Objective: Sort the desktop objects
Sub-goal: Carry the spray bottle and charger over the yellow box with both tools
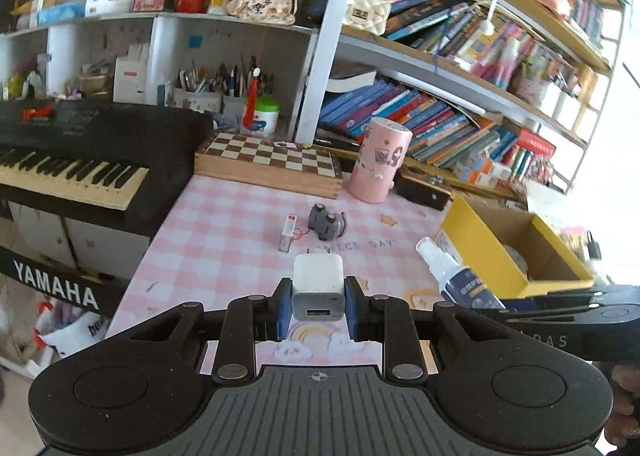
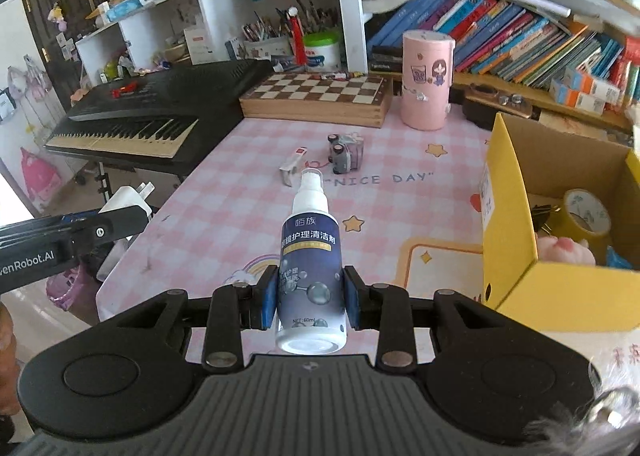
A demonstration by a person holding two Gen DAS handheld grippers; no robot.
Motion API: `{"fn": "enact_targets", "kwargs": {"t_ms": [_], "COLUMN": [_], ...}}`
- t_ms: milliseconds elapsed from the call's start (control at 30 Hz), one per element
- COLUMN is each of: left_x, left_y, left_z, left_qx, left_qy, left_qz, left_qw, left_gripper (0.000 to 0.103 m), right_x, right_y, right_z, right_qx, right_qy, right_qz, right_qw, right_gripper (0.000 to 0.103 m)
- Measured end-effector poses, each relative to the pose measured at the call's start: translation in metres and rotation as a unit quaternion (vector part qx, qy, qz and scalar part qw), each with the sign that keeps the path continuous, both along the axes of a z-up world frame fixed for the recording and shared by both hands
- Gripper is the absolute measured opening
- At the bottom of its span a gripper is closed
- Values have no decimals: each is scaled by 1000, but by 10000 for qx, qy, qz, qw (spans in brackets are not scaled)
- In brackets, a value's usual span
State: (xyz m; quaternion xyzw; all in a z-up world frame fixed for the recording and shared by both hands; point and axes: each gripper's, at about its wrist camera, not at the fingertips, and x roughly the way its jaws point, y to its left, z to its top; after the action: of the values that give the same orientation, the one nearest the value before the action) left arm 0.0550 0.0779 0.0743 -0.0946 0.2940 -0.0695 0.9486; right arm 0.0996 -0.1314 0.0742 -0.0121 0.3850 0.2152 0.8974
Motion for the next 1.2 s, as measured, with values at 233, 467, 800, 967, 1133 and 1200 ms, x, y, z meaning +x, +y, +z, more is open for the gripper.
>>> {"fn": "enact_targets", "kwargs": {"t_ms": [233,467,800,967,1133,1200], "left_x": [-29,-45,-64,-65,-60,-60], "left_y": [4,7,-23,-54,-84,-96], "left_z": [-5,-11,-22,-21,-22,-24], "left_qx": [97,-78,-161,37,94,86], "left_qy": [56,287,477,447,464,522], "left_qz": [-205,-448,-1176,-1715,-2162,-2304], "left_qw": [9997,9986,9918,9842,9752,9717], "left_gripper": [25,25,25,25,25,25], "right_x": [-39,-70,-114,-133,-148,-151], "right_y": [9,11,-17,-42,-67,-78], "right_z": [-10,-14,-24,-26,-30,-31], "right_qx": [84,81,23,58,118,117], "right_qy": [226,373,529,613,699,718], "right_qz": [-138,-263,-924,-1381,-1736,-1864], "right_qw": [9996,9989,9943,9885,9823,9798], "right_gripper": [31,31,31,31,31,31]}}
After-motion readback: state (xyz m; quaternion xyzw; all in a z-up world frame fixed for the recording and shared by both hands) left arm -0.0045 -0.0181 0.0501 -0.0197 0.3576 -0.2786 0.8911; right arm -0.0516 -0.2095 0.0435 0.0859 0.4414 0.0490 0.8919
